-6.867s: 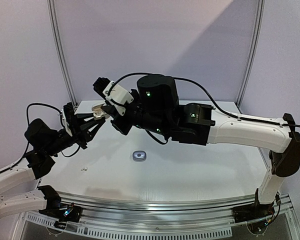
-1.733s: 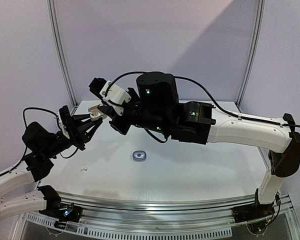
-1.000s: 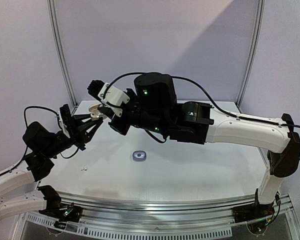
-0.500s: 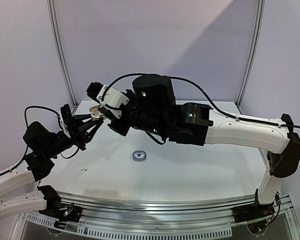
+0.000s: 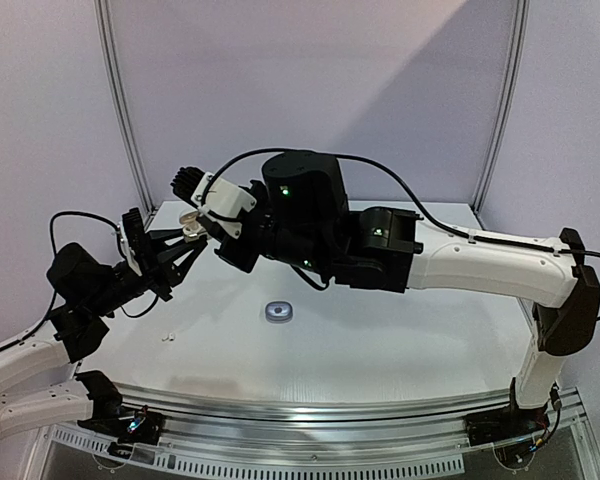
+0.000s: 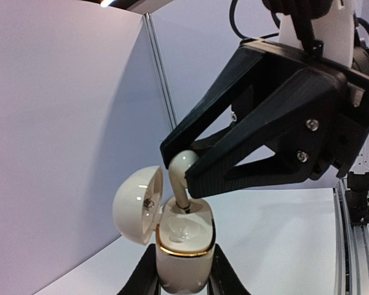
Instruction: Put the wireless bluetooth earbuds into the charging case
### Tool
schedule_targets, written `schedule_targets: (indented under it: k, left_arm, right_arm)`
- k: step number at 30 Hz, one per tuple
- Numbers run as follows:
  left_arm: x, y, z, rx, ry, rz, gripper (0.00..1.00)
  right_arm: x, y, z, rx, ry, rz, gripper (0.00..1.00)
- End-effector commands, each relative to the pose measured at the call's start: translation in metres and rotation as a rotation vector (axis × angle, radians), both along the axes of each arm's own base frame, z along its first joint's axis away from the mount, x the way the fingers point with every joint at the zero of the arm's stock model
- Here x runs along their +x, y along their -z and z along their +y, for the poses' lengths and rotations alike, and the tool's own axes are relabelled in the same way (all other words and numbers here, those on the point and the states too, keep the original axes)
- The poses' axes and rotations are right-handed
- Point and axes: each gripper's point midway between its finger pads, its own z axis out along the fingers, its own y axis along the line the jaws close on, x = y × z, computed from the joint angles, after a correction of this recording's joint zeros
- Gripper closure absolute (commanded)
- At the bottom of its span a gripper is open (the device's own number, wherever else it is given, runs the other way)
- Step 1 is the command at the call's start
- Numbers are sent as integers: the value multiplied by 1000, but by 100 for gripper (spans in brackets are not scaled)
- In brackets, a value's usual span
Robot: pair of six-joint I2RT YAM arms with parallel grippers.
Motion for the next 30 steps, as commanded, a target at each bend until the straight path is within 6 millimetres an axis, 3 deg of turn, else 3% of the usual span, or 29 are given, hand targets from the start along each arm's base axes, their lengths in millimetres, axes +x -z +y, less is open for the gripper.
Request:
schedule_targets:
  k: [1, 19, 30]
  left_arm:
    - [-11, -24, 1, -53, 26, -60, 100]
    - [-12, -24, 1, -70, 44, -23, 100]
    - [-13, -25, 1, -53, 33, -68, 100]
  right_arm:
    - [14, 23, 1, -62, 59, 6, 83]
    - [16, 13, -1, -9, 78, 33, 81]
    - [22, 4, -7, 28, 123, 38, 91]
